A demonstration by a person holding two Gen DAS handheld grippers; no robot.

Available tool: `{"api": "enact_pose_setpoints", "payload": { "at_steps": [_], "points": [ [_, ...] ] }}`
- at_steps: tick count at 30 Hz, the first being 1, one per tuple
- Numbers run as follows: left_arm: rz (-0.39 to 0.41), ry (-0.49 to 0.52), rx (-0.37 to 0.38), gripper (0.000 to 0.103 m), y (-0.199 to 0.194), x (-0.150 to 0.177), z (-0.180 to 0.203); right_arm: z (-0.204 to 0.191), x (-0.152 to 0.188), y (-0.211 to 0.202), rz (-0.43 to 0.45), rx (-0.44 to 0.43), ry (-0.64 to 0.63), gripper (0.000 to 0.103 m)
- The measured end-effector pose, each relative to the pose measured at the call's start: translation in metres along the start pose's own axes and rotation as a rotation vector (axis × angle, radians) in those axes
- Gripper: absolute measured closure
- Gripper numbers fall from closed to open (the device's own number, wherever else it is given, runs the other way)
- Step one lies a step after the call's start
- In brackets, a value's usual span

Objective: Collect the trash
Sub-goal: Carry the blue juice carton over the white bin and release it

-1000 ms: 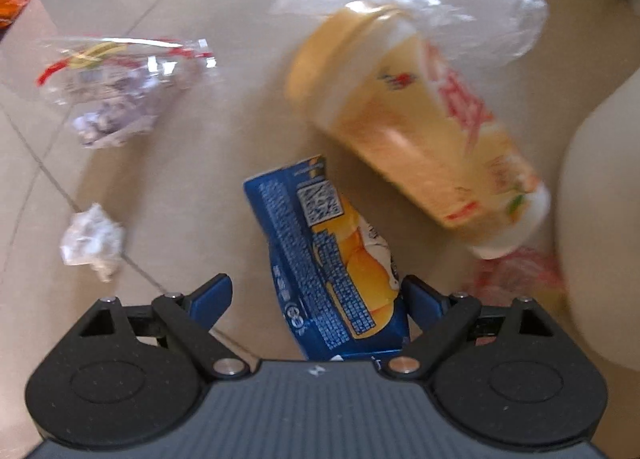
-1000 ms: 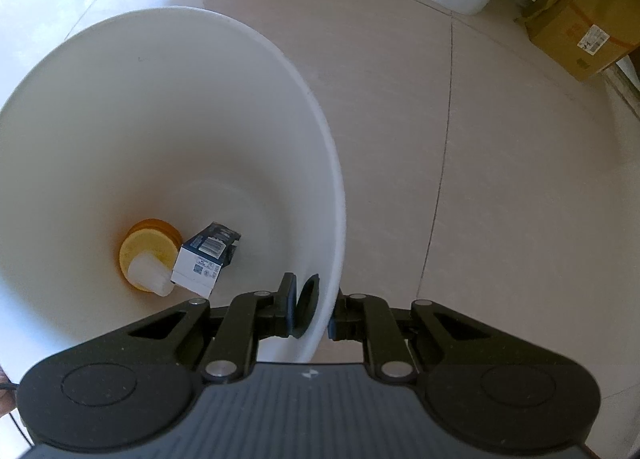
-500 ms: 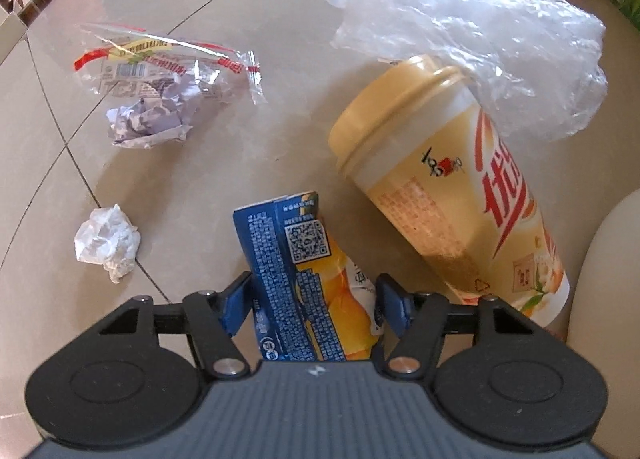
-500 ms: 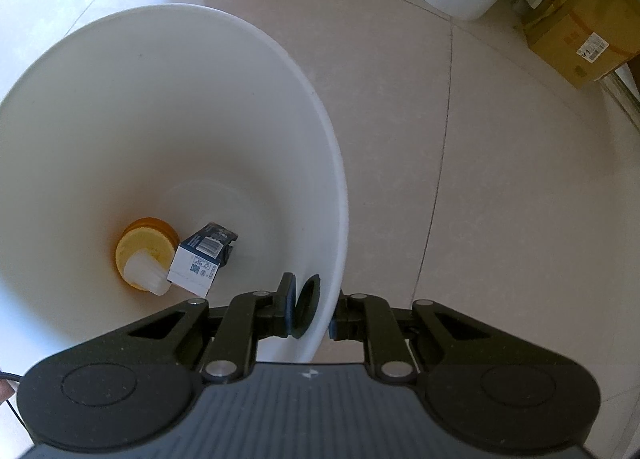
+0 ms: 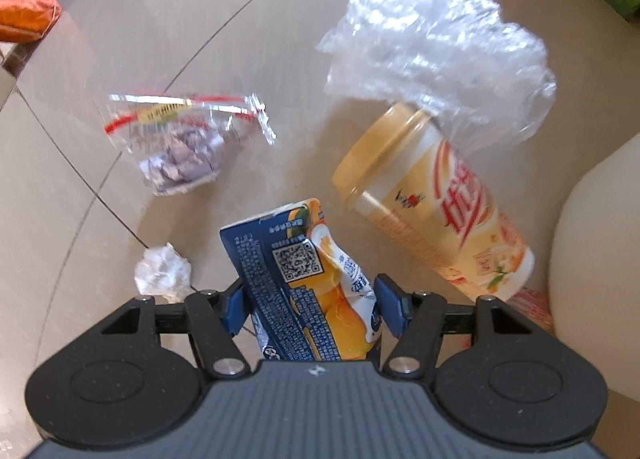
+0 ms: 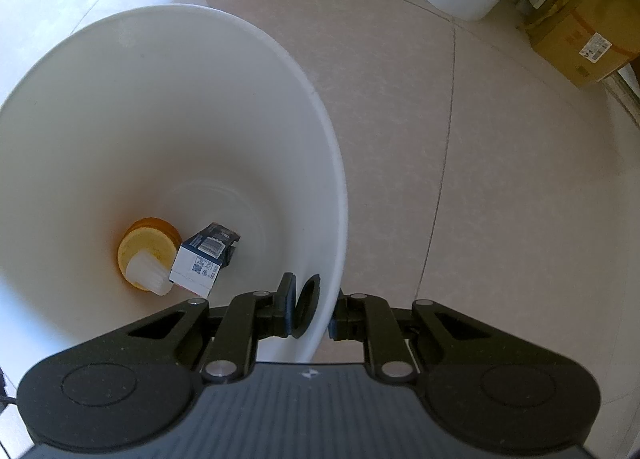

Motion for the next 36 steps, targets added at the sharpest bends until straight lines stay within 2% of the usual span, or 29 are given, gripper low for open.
{"api": "enact_pose_setpoints", "payload": {
  "at_steps": [10, 17, 21, 25, 29, 30, 32, 36],
  "points": [
    [-0.016, 0.190, 0.030, 0.040, -0.094, -0.020, 0.019, 0.004, -0.004, -0.001, -0.017, -0.032, -0.004, 0.086],
    [0.053, 0.375, 0.091, 0.040, -0.192, -0.032, 0.057, 0.008, -0.005, 0.000, -0.026, -0.056, 0.008, 0.087],
    [0.099, 0.469, 0.142, 0.040, -0.231, -0.044, 0.089, 0.009, -0.004, 0.001, -0.018, -0.066, -0.012, 0.087],
    [0.147, 0.536, 0.201, 0.039, -0.252, -0.057, 0.131, 0.012, -0.004, 0.001, -0.017, -0.089, -0.010, 0.087],
    [0.141, 0.610, 0.270, 0.035, -0.254, -0.056, 0.171, 0.013, -0.004, 0.001, -0.015, -0.091, -0.013, 0.087],
    [0.143, 0.616, 0.272, 0.033, -0.253, -0.055, 0.179, 0.013, -0.004, 0.001, -0.013, -0.092, -0.015, 0.087],
    [0.160, 0.620, 0.257, 0.017, -0.252, -0.054, 0.188, 0.014, -0.004, 0.000, -0.014, -0.097, -0.016, 0.087],
    [0.186, 0.602, 0.261, 0.017, -0.255, -0.055, 0.190, 0.014, -0.003, 0.000, -0.016, -0.102, -0.013, 0.087]
  ]
}}
Point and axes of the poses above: each gripper's, at about its wrist camera, not at the fingertips, and y roughly the way its jaws point, z to its right, x to its underside, the point moved 8 cm from there along y, roughly the way its jaws point, and after that the axes turned 6 degrees about -z, right-handed, at the moved point
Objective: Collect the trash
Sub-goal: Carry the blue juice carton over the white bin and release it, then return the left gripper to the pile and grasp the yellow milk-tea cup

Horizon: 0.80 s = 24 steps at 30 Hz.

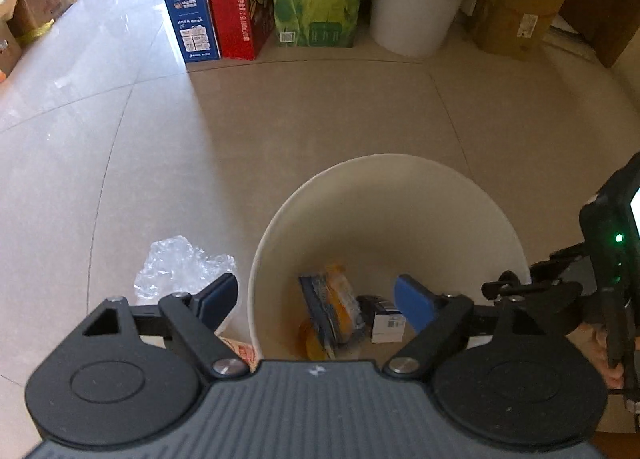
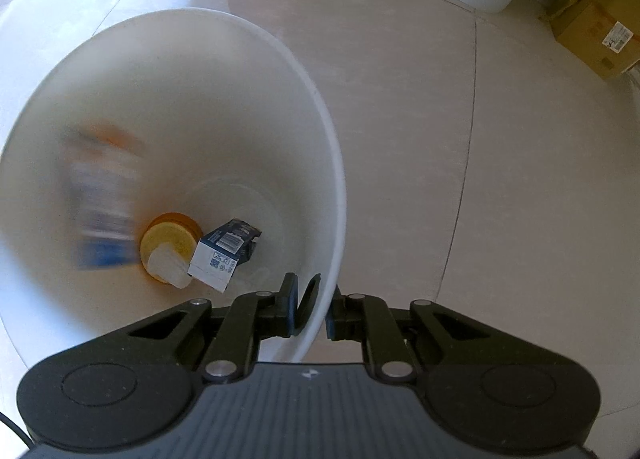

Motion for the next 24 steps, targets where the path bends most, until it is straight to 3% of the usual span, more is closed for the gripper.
{"api": "enact_pose_setpoints", "payload": {
  "at_steps": [5, 11, 17, 21, 24],
  "points": [
    [0.005, -0.064, 0.000, 0.015, 0.000, 0.009, -0.024, 0.003, -0.001, -0.001, 0.003, -0.009, 0.021, 0.088],
    [0.023, -0.142, -0.100, 0.011, 0.012, 0.032, -0.076, 0.006, 0.000, -0.002, 0.015, -0.011, 0.027, 0.088],
    [-0.007, -0.223, -0.194, 0.011, 0.049, 0.066, -0.129, 0.007, 0.004, -0.002, 0.037, -0.011, 0.039, 0.088],
    [-0.051, -0.259, -0.160, 0.011, 0.091, 0.092, -0.150, 0.007, 0.006, -0.003, 0.049, -0.003, 0.039, 0.088],
    [-0.115, -0.378, -0.129, 0.011, 0.124, 0.113, -0.166, 0.006, 0.007, -0.003, 0.051, -0.001, 0.029, 0.088]
  ]
}}
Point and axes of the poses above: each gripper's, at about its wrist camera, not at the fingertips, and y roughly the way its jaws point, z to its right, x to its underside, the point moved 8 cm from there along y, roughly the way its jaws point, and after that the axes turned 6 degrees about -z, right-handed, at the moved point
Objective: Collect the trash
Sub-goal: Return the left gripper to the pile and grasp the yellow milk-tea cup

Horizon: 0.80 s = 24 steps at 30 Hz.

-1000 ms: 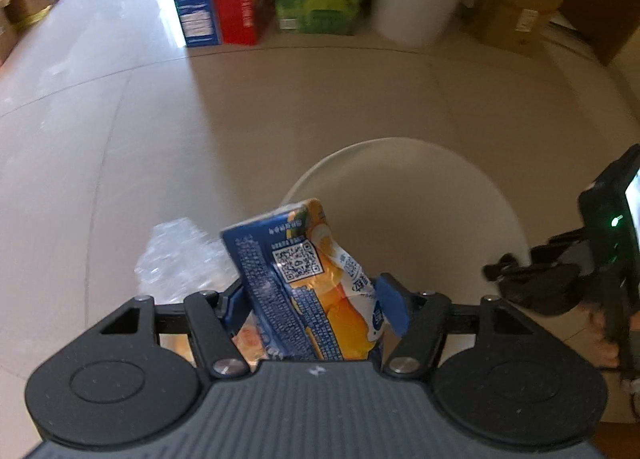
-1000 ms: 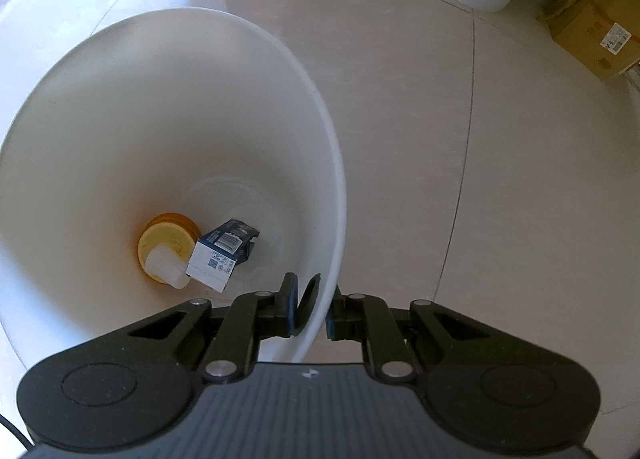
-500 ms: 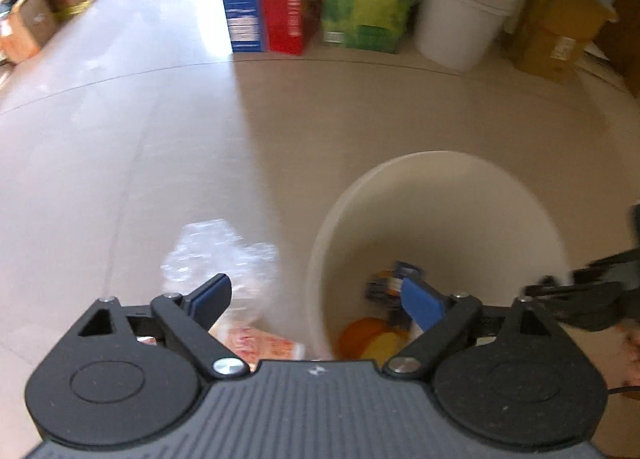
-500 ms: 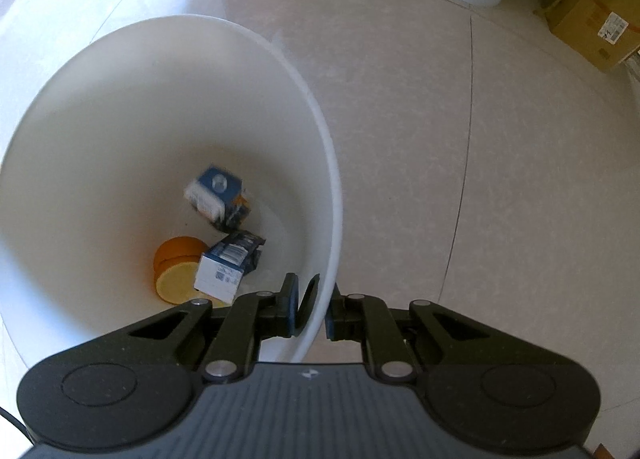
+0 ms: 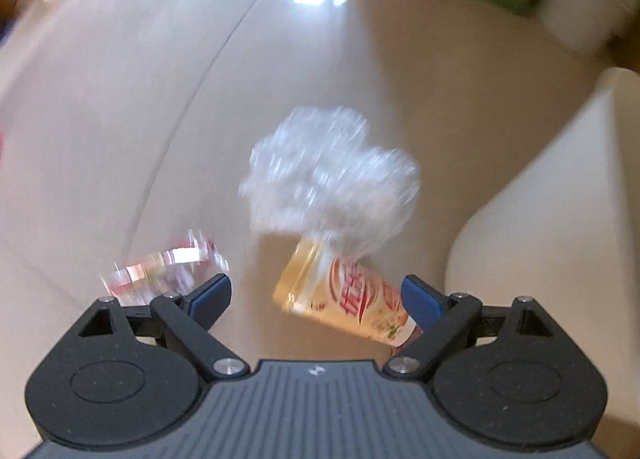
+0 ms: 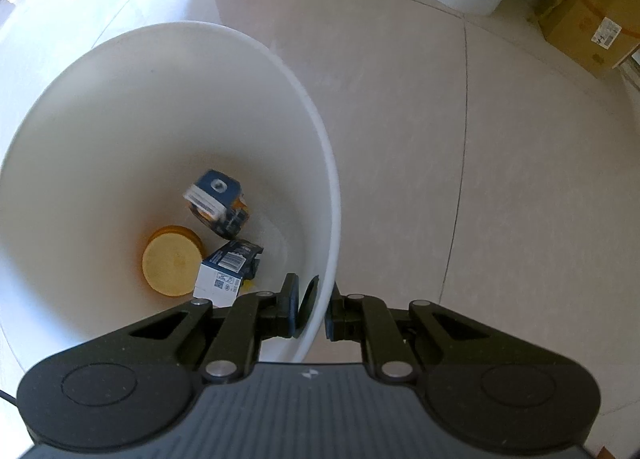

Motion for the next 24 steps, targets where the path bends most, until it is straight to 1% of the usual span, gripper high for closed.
{"api": "enact_pose_setpoints", "payload": {
  "at_steps": [2, 3, 7, 9, 11, 13, 17, 18, 22, 24],
  "points": [
    [-0.037, -0.097, 0.057, 0.011, 0.022, 0.005, -0.005, -0.001, 0.000, -0.001, 0.000, 0.001, -0.005, 0.088],
    [-0.050, -0.146, 0.072, 0.011, 0.032, 0.008, -0.008, -0.003, 0.000, -0.001, 0.000, 0.003, -0.003, 0.088],
    [-0.123, -0.332, 0.102, 0.011, 0.072, 0.016, -0.011, -0.004, 0.000, -0.001, 0.003, 0.006, 0.010, 0.088],
    [-0.125, -0.405, 0.115, 0.011, 0.087, 0.017, -0.011, -0.004, 0.000, -0.002, 0.008, 0.010, 0.008, 0.088],
    [-0.127, -0.451, 0.111, 0.011, 0.098, 0.018, -0.010, -0.004, 0.001, -0.002, 0.013, 0.011, 0.006, 0.088],
    [-0.115, -0.471, 0.111, 0.011, 0.107, 0.017, -0.006, -0.004, 0.001, -0.003, 0.016, 0.008, 0.010, 0.088],
    [-0.102, -0.445, 0.071, 0.011, 0.121, 0.017, 0.001, -0.004, 0.002, -0.004, 0.021, 0.007, 0.014, 0.088],
    [-0.098, -0.442, 0.055, 0.011, 0.122, 0.017, 0.000, -0.003, 0.003, -0.003, 0.021, 0.007, 0.015, 0.088],
    [-0.089, -0.438, 0.052, 0.011, 0.122, 0.026, -0.009, -0.002, 0.003, -0.003, 0.024, 0.007, 0.013, 0.088],
    [-0.093, -0.420, 0.035, 0.011, 0.117, 0.034, -0.018, -0.002, 0.003, -0.004, 0.022, 0.009, 0.016, 0.088]
  ]
}}
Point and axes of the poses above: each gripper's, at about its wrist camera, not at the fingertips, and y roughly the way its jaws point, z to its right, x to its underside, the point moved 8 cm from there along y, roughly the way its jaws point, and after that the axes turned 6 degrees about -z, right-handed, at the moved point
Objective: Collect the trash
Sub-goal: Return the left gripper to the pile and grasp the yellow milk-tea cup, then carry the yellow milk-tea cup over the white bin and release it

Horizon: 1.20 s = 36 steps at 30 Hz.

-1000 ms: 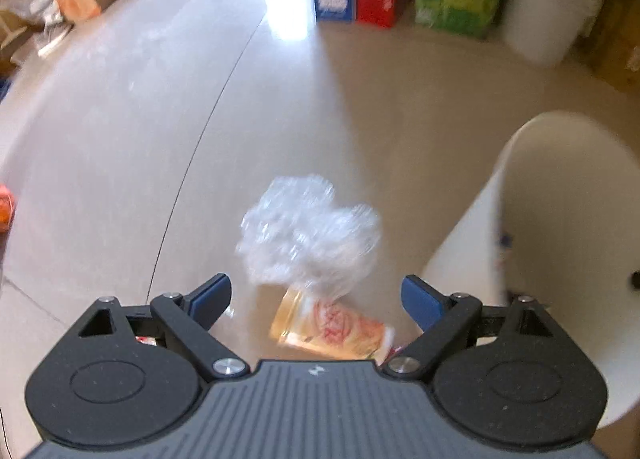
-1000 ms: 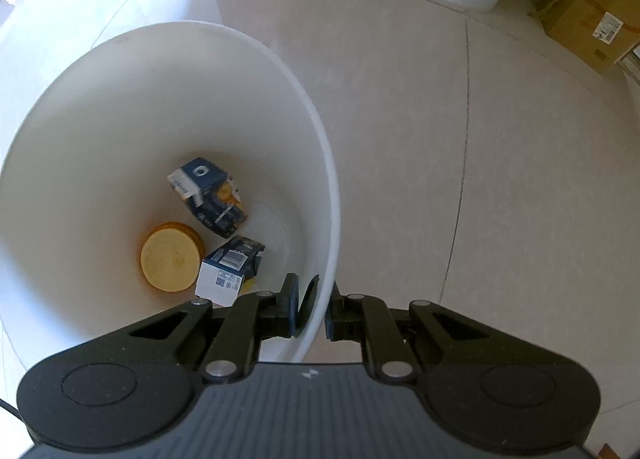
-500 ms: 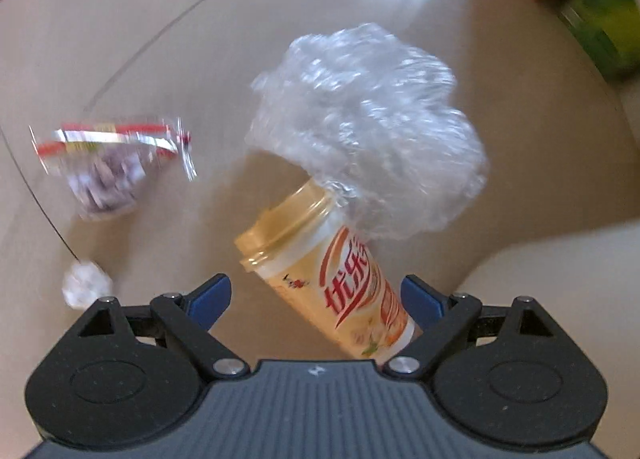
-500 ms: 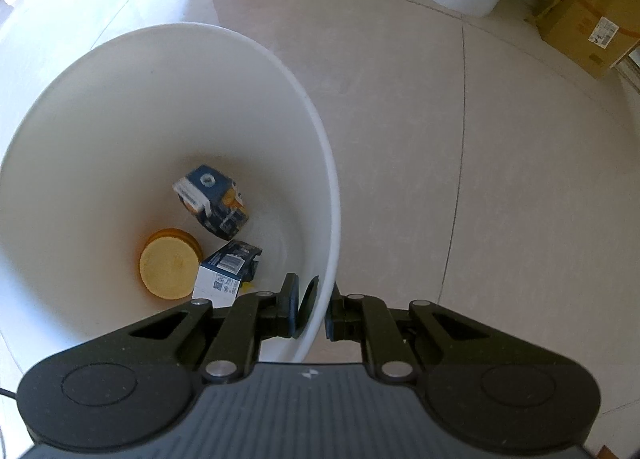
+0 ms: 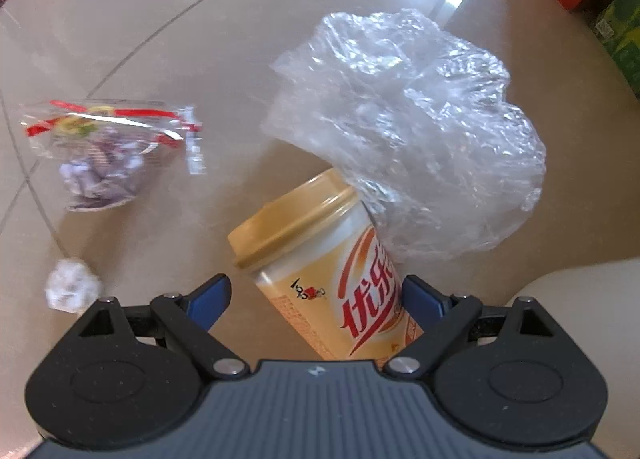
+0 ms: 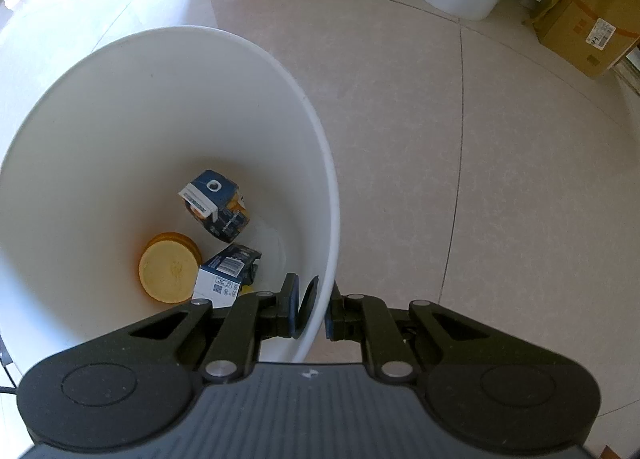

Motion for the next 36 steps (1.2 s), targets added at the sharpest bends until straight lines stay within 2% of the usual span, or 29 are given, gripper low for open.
{"api": "enact_pose_setpoints", "payload": {
  "at_steps": [3, 8, 9, 11, 14, 20, 26, 31, 36],
  "points": [
    [0.000, -0.012, -0.046, 0.010, -0.002, 0.006, -0.023, 0.000, -0.001, -0.001, -0.005, -0.001, 0.010, 0.088],
    [-0.050, -0.234, 0.039, 0.014, 0.013, 0.006, -0.042, 0.000, -0.001, -0.001, 0.002, 0.006, 0.001, 0.088],
    [-0.052, -0.257, 0.049, 0.015, 0.017, 0.005, -0.041, -0.001, -0.001, -0.001, 0.003, 0.008, 0.000, 0.088],
    [-0.054, -0.306, 0.065, 0.026, 0.022, 0.007, -0.040, -0.001, -0.001, -0.001, 0.003, 0.010, 0.000, 0.088],
    [-0.027, -0.330, 0.071, 0.028, 0.026, 0.012, -0.033, -0.002, 0.000, -0.001, 0.004, 0.013, -0.009, 0.088],
    [0.023, -0.200, 0.005, 0.028, 0.016, 0.007, -0.017, -0.003, -0.001, -0.001, 0.001, 0.011, -0.002, 0.088],
    [0.031, -0.043, -0.046, 0.028, -0.016, -0.003, -0.024, -0.002, -0.001, -0.001, 0.001, 0.010, 0.003, 0.088],
    [0.046, 0.072, -0.068, 0.028, -0.060, -0.008, -0.017, -0.001, -0.001, 0.000, -0.001, 0.010, 0.007, 0.088],
    [0.089, 0.241, -0.087, 0.028, -0.107, -0.020, -0.006, -0.003, 0.001, -0.001, 0.008, 0.012, -0.008, 0.088]
  ]
}}
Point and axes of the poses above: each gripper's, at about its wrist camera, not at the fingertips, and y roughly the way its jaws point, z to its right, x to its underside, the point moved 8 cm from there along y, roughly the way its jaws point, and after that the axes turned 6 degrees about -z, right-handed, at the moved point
